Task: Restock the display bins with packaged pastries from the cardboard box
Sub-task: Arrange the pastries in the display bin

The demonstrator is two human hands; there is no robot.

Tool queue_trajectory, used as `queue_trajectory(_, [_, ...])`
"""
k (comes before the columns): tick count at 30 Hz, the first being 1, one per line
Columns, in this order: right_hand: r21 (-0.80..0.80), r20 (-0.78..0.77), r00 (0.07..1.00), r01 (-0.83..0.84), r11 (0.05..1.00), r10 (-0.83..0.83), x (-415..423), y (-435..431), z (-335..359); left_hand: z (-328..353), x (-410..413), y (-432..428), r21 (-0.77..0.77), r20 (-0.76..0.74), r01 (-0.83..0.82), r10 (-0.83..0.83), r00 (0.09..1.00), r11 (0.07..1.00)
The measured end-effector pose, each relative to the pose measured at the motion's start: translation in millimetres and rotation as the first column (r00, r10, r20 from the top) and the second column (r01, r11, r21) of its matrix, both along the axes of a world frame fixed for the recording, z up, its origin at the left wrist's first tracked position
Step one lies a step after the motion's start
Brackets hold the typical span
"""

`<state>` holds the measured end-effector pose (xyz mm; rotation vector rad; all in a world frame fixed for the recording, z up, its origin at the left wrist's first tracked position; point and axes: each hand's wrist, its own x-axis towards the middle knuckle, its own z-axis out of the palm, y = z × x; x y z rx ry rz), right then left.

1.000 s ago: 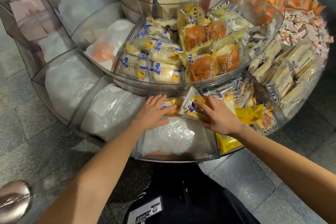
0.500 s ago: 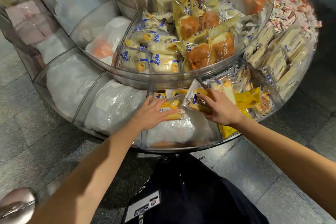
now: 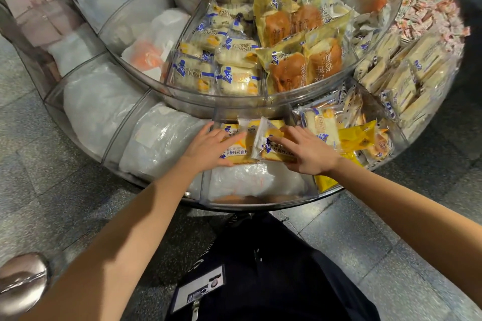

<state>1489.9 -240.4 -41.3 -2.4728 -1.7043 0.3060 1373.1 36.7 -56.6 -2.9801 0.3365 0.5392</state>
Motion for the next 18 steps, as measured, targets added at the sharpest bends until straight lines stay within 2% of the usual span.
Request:
queue_trajectory(3, [-0.044,0.008,0.997,-0.071,0.997,0.071,0.1,15.1,-6.6,4.7,-4.0,6.2,0.011,-0.012,-0.039,0.039,0.999,0.999])
queue_trajectory(8, [-0.086,-0.023,0.997,-0.07,0.994,0.068,-0.1,13.8,-16.7,10.7,-4.7,8.6,0.021,-0.054,-0.044,0.045,0.998,0.999])
queue_trajectory(14, [-0.111,-0.06,0.997,-0.061,0.992,0.054,-4.0,13.3,-28.0,13.3,-15.1,-18.8,-0.096,-0.011,-0.035,0.034,0.999,0.995])
queue_trajectory(18, [-0.105,-0.032,0.999,-0.021,0.994,0.018,-10.3,20.9,-30.1,-6.0,-12.9,-42.0,-0.127,-0.033,-0.123,0.12,0.992,0.984])
